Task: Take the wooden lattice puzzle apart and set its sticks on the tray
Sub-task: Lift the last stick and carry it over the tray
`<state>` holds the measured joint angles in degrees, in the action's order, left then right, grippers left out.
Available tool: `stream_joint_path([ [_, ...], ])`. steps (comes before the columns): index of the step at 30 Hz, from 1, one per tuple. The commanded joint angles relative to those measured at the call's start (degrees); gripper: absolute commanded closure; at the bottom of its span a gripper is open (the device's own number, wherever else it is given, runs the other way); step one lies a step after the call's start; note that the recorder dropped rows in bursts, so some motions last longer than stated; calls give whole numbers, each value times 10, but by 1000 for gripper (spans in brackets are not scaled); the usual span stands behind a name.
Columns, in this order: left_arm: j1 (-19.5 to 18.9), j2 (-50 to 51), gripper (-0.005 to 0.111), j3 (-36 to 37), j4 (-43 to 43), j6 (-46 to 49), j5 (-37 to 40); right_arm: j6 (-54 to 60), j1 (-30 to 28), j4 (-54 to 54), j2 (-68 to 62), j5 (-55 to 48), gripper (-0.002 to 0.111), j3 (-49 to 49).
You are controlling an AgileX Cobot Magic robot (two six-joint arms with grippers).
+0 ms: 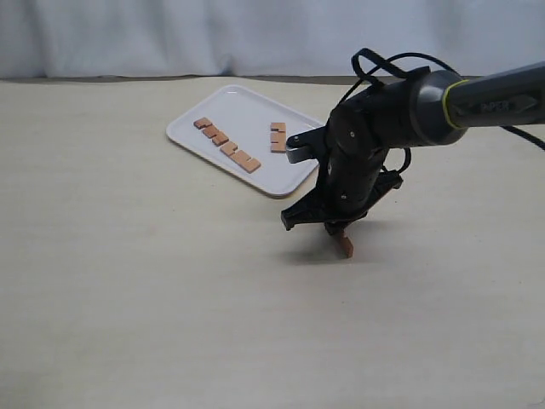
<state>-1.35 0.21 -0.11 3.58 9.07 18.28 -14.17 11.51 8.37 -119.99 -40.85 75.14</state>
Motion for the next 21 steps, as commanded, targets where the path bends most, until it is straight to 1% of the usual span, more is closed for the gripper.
stream_joint_path([
  [1, 0, -2, 107, 1, 0, 1, -6, 1, -3, -3, 10, -10, 104, 1],
  [6, 0, -2, 107, 1, 0, 1, -6, 1, -3, 7, 34, -10, 104, 1],
  [13, 0, -2, 107, 1, 0, 1, -6, 1, -3, 72, 56, -10, 104, 1],
  [15, 0, -2, 107, 1, 0, 1, -6, 1, -3, 76, 55, -9, 104, 1],
  [21, 0, -2, 107, 1, 0, 1, -6, 1, -2, 69, 54, 109, 104, 1],
])
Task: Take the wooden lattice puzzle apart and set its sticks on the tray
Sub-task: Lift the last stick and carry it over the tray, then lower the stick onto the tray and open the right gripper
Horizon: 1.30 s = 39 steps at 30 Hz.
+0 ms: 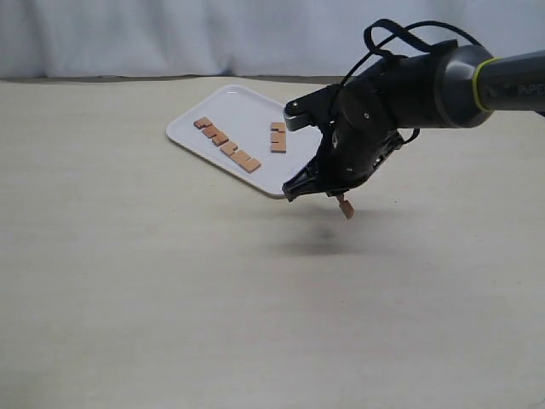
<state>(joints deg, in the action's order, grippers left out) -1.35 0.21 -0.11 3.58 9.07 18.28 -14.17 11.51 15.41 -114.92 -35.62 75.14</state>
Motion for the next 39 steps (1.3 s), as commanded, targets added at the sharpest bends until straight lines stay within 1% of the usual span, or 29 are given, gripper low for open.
stream_joint_path([
  [1, 0, -2, 107, 1, 0, 1, -6, 1, -2, -4, 3, 85, 104, 1],
  [6, 0, -2, 107, 1, -1, 1, -6, 1, -2, -47, 0, 230, 104, 1],
  [10, 0, -2, 107, 1, -1, 1, -6, 1, -2, -46, -23, 335, 104, 1],
  [28, 0, -2, 107, 1, -1, 1, -6, 1, -3, -46, -123, 659, 104, 1],
  [30, 0, -2, 107, 1, -1, 1, -6, 3, -3, -46, -134, 675, 104, 8],
  [36, 0, -2, 107, 1, 0, 1, -6, 49, -3, -46, -172, 661, 104, 54],
  [39, 0, -2, 107, 1, 0, 1, -6, 49, -3, -46, -183, 610, 103, 79],
])
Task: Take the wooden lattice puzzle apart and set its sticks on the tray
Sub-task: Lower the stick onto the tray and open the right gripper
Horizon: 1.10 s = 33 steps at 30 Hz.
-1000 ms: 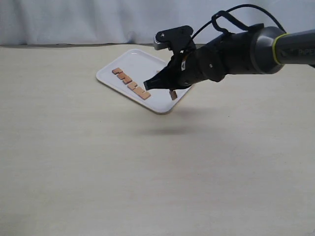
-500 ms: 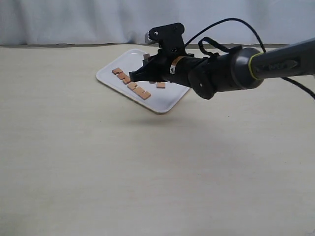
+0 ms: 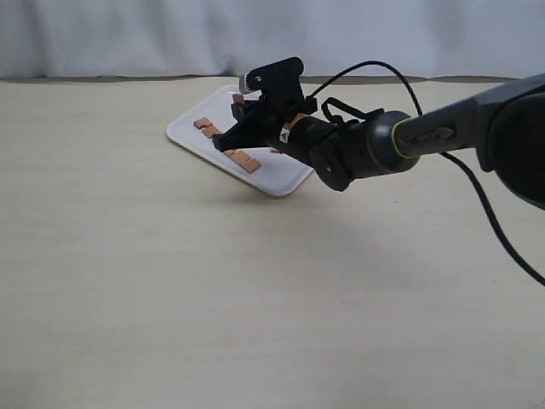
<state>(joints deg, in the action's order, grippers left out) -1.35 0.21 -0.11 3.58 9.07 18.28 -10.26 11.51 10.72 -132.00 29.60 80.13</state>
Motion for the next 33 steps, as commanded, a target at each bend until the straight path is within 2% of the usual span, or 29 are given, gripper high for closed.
stream_joint_path([
  [1, 0, -2, 107, 1, 0, 1, -6, 10, -3, 1, -14, -69, 102, 39],
  [6, 0, -2, 107, 1, 0, 1, -6, 10, -3, 1, -15, -124, 85, 65],
  [9, 0, -2, 107, 1, 0, 1, -6, 6, -3, -12, -15, -124, 68, 65],
  [12, 0, -2, 107, 1, 0, 1, -6, 6, -3, -77, -15, -145, 51, 65],
  [15, 0, -2, 107, 1, 0, 1, -6, 6, -3, -84, -12, -168, 44, 65],
  [20, 0, -2, 107, 1, 0, 1, -6, 6, -3, -84, 11, -245, 44, 65],
  [22, 0, -2, 107, 1, 0, 1, -6, 10, -3, -84, 25, -286, 48, 65],
  [27, 0, -2, 107, 1, 0, 1, -6, 37, -3, -84, 62, -386, 77, 65],
  [31, 0, -2, 107, 1, -1, 1, -6, 144, -3, -84, 91, -472, 104, 65],
  [33, 0, -2, 107, 1, -1, 1, -6, 180, -3, -83, 103, -516, 104, 65],
])
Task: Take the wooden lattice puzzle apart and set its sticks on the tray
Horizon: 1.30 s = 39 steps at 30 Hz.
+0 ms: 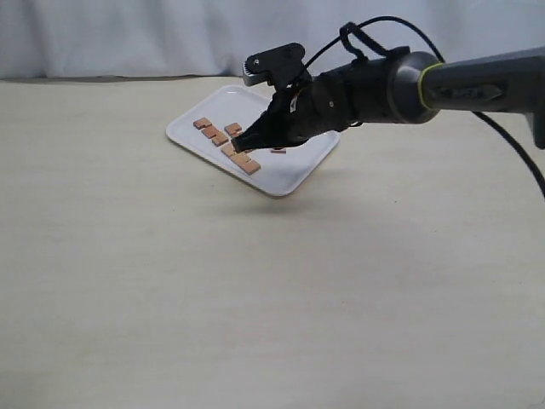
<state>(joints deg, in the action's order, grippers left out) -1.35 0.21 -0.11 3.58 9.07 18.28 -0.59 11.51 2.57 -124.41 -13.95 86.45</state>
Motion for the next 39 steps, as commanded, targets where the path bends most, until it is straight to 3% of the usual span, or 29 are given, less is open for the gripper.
stream_joint_path([
  [1, 0, -2, 107, 1, -1, 1, -6, 92, -3, -1, 32, -103, 104, 2],
  [10, 0, -2, 107, 1, -1, 1, -6, 87, -44, -2, 66, -329, 104, 2],
  [20, 0, -2, 107, 1, -1, 1, -6, 65, -172, -17, 146, -453, 104, -46],
  [24, 0, -2, 107, 1, -1, 1, -6, 45, -217, -22, 241, -389, 104, -129],
  [32, 0, -2, 107, 1, -1, 1, -6, 43, -214, -21, 463, -187, 104, -308],
  [39, 0, -2, 107, 1, -1, 1, -6, 43, -214, -38, 587, -65, 104, -405],
])
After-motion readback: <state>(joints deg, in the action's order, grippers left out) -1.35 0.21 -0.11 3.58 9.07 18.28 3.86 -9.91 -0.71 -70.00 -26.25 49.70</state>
